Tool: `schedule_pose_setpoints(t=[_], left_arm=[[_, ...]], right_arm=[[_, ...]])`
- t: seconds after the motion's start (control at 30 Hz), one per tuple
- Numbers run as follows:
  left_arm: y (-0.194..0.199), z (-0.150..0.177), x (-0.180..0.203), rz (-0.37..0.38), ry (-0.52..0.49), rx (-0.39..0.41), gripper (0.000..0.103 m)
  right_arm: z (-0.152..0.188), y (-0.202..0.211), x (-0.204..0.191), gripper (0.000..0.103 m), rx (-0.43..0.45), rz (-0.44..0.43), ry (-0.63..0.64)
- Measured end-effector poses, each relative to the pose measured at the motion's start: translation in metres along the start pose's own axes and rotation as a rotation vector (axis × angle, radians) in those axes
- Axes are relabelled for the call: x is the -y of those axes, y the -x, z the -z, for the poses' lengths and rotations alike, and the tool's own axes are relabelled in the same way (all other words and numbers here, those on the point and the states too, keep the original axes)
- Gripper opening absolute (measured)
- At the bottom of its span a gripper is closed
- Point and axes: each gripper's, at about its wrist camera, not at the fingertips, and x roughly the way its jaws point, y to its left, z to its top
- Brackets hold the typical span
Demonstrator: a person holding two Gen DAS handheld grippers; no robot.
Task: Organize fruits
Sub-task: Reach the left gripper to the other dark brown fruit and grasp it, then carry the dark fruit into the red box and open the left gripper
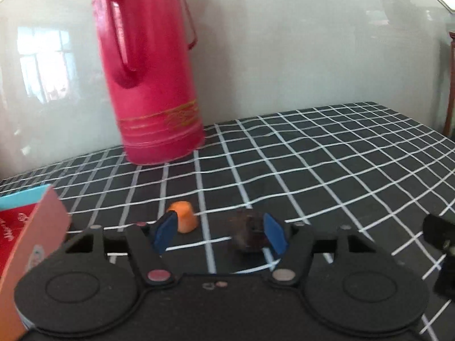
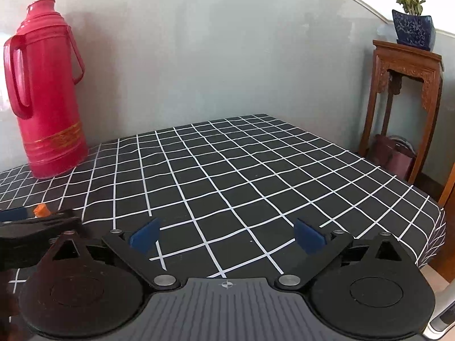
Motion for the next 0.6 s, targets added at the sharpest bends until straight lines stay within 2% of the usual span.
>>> schedule_pose_setpoints(t=[0.07,0.2,0.27,0.47,0.6], left_arm=[[-0.006,0.002,0.007,0.023,-0.014,-0.026,0.046],[-0.009,0.004,0.008,0.046,-0.012,-0.044,0.037],[-0.009,0.004,0.006,0.044,-0.005,-0.048,0.028],[-0.006,0.003,0.002,0.042,0.024,-0.033,0.028],[0.011,0.001,-0.001,-0.021,0.021,0.036,0.028]], right_arm=[[0.000,0.001,0.000,0.100,0.005,-0.003,-0.002],[-0.001,0.002,0.002,0.100,0.009,-0.006,-0.018],[-0.001,0.001,0.002,0.100,0.007,-0.007,-0.024],[-0.001,0.004,-0.002,0.100,0.021,0.001,-0.016],[-0.001,0.004,-0.003,0.100,0.029,0.008,-0.018]])
